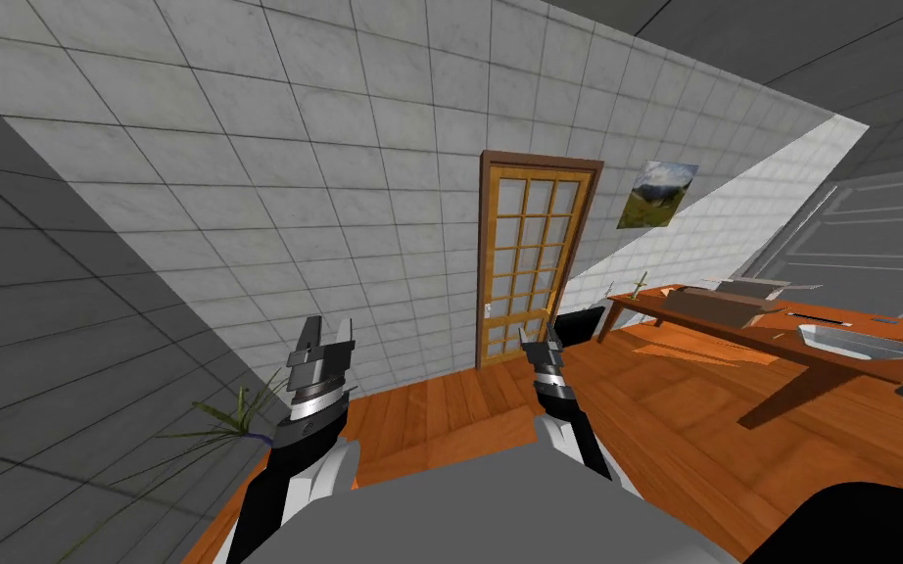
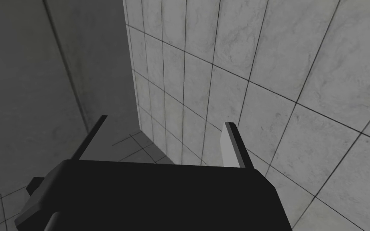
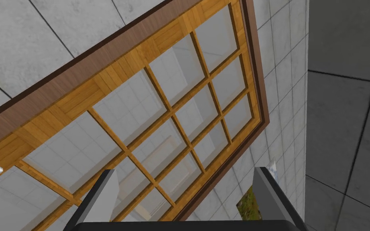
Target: Pull the door open
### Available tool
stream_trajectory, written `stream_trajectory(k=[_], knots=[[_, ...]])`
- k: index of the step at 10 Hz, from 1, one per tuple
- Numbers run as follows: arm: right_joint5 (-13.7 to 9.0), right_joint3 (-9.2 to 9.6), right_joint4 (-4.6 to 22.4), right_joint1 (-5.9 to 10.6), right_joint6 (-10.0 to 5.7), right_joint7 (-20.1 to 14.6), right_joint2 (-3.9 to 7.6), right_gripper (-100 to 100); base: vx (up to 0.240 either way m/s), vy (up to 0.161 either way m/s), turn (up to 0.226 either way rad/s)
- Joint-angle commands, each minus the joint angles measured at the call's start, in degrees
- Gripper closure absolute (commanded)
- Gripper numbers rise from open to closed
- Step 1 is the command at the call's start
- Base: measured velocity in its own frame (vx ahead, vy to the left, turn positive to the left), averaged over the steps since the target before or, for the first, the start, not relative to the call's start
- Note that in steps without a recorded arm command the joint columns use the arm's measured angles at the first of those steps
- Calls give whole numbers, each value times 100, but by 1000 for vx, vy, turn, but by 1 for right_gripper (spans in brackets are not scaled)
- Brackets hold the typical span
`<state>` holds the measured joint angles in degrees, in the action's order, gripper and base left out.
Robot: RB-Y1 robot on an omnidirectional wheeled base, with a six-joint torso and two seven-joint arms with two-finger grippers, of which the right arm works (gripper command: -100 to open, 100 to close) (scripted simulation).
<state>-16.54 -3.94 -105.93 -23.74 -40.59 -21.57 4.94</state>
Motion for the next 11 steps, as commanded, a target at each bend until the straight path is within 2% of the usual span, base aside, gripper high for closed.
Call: stream_trajectory(k=[1,11], knots=[[-116,-41,222,42,-46,-202,33,-100,56,-91,197],[-846,-285,1601,358,-302,-1392,164,-100,35,-101,210]])
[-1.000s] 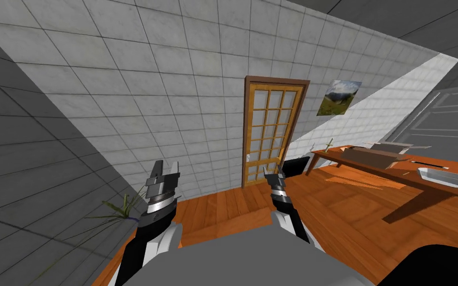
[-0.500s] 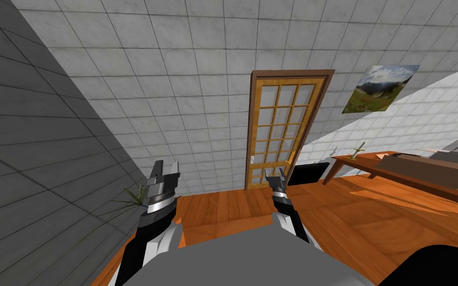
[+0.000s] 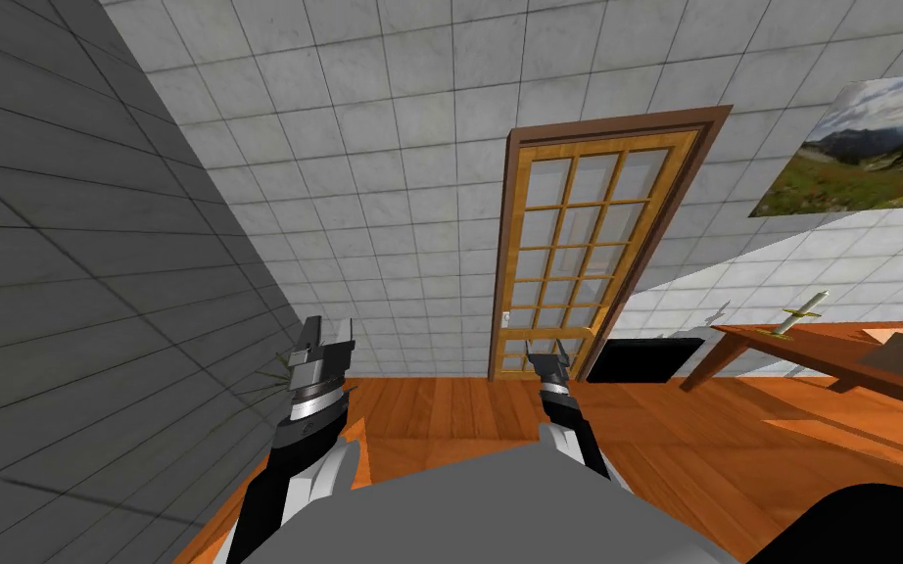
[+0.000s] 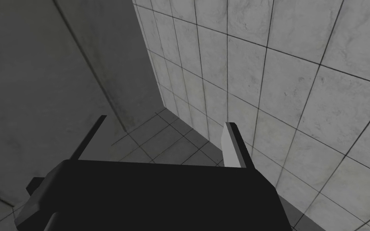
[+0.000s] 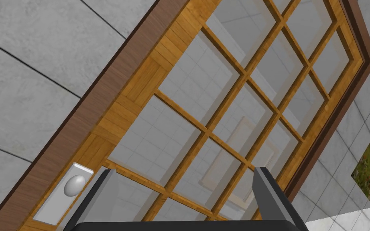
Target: Pull the door open
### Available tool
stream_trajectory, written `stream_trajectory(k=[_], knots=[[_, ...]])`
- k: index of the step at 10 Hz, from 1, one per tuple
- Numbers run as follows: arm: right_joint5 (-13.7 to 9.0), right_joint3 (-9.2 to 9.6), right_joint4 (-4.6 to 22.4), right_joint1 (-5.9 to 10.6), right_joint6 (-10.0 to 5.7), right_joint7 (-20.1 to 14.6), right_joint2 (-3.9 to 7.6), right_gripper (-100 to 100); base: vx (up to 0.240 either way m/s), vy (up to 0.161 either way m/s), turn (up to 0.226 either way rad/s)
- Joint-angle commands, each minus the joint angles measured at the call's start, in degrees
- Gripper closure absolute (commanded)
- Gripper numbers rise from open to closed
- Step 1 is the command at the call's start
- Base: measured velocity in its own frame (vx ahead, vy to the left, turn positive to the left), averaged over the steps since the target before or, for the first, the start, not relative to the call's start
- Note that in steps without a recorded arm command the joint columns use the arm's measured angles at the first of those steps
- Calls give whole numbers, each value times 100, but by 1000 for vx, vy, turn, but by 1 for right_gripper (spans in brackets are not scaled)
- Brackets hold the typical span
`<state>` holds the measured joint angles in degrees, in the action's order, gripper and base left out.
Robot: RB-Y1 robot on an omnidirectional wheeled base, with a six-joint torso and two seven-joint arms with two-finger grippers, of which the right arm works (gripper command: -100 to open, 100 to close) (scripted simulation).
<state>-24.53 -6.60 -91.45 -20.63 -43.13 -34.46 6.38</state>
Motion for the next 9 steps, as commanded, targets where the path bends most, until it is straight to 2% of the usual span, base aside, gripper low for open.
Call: stream_trajectory(k=[1,2,3,5,9], knots=[[-121,-43,286,79,-73,-224,31,-100,26,-106,213],[-195,-68,433,111,-99,-344,42,-100,27,-95,211],[-195,-68,433,111,-99,-344,42,-100,11,-63,51],[-343,-117,713,175,-151,-586,64,-100,4,-69,146],[-633,-214,1261,300,-253,-1058,103,-100,10,-102,219]])
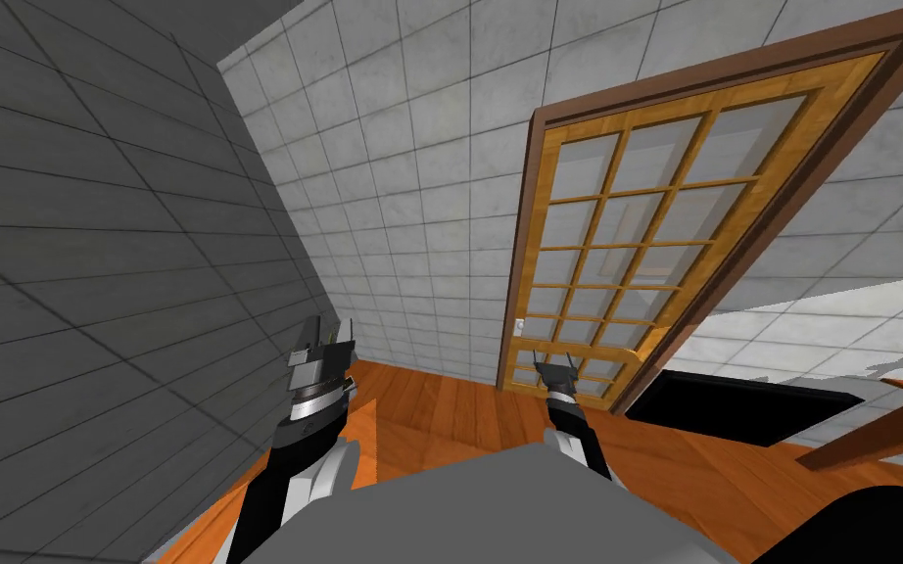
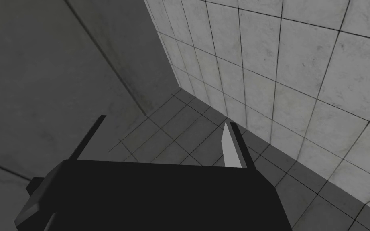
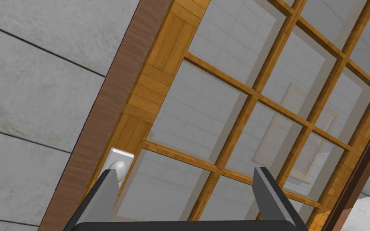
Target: Pull the door open
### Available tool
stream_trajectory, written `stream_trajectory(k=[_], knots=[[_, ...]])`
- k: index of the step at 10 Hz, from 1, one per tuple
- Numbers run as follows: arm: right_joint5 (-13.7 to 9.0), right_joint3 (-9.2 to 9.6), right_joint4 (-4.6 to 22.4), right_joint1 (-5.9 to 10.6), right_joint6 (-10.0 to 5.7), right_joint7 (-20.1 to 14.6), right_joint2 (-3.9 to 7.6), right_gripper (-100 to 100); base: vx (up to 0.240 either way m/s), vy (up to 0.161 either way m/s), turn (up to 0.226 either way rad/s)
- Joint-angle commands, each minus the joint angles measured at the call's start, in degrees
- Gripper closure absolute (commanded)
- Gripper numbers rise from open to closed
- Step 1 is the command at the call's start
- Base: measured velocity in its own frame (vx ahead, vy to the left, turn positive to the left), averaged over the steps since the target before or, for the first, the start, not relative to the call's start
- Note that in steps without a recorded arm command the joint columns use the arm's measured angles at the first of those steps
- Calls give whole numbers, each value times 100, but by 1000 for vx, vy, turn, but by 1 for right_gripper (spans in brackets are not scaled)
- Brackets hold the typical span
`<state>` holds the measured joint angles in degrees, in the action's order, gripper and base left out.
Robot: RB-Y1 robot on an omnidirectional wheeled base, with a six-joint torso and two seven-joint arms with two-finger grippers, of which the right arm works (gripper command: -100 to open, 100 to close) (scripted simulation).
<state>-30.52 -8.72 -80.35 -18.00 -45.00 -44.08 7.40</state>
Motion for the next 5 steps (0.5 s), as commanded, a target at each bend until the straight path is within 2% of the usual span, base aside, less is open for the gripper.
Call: stream_trajectory(k=[1,5], knots=[[-107,-26,286,68,-91,-214,11,-100,-8,-120,204],[-383,-118,807,188,-188,-664,44,-100,4,-104,212]])
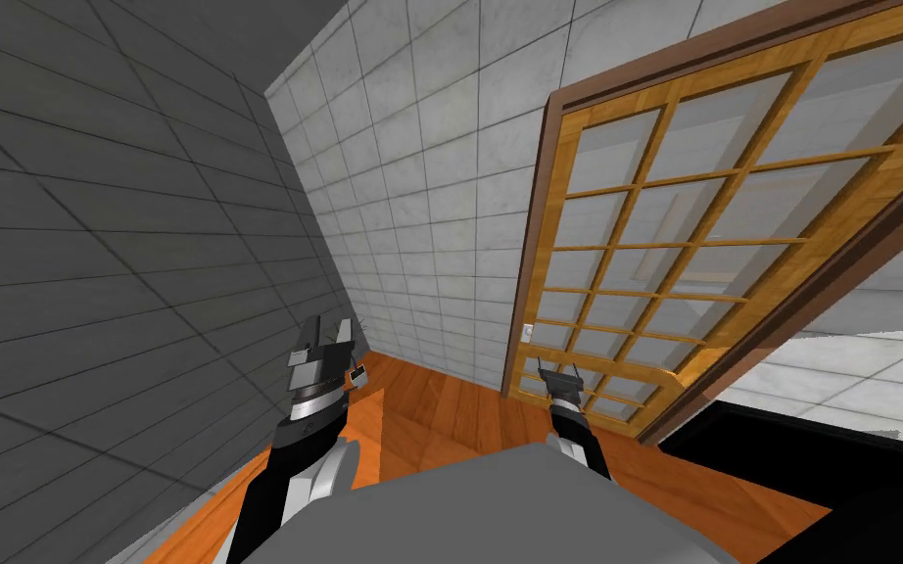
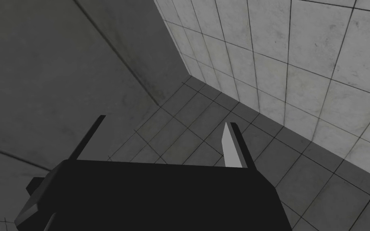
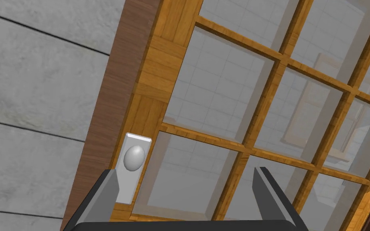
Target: Pull the door open
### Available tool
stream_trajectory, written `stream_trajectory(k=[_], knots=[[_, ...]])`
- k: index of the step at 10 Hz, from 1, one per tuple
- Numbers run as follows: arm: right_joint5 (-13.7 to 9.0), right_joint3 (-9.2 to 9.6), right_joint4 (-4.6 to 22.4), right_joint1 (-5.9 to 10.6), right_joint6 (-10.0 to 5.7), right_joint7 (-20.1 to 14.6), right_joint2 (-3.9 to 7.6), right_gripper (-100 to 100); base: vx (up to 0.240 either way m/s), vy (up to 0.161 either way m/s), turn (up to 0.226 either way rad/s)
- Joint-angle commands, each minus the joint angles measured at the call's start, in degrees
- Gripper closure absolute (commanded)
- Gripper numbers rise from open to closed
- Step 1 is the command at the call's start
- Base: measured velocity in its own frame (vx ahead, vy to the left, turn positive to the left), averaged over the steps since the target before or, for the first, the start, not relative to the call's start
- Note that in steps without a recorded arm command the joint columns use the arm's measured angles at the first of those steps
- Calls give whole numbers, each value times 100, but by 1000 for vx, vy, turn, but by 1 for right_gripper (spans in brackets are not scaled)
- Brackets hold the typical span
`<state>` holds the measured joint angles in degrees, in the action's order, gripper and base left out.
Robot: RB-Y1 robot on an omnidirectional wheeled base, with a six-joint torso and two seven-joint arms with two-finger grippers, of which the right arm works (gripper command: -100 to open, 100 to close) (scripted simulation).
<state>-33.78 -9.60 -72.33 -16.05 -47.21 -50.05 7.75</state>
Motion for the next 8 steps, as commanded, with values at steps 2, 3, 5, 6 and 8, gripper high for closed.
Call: stream_trajectory(k=[2,3,5,6,8], knots=[[-192,-75,262,51,-14,-287,25,-100,-9,-102,213],[-256,-96,384,79,-37,-392,32,-100,2,-96,212],[-378,-137,615,131,-79,-592,45,-100,-6,-84,187],[-440,-157,730,158,-101,-691,51,-100,-16,-76,190],[-560,-197,957,210,-143,-887,64,-100,-20,-85,223]])
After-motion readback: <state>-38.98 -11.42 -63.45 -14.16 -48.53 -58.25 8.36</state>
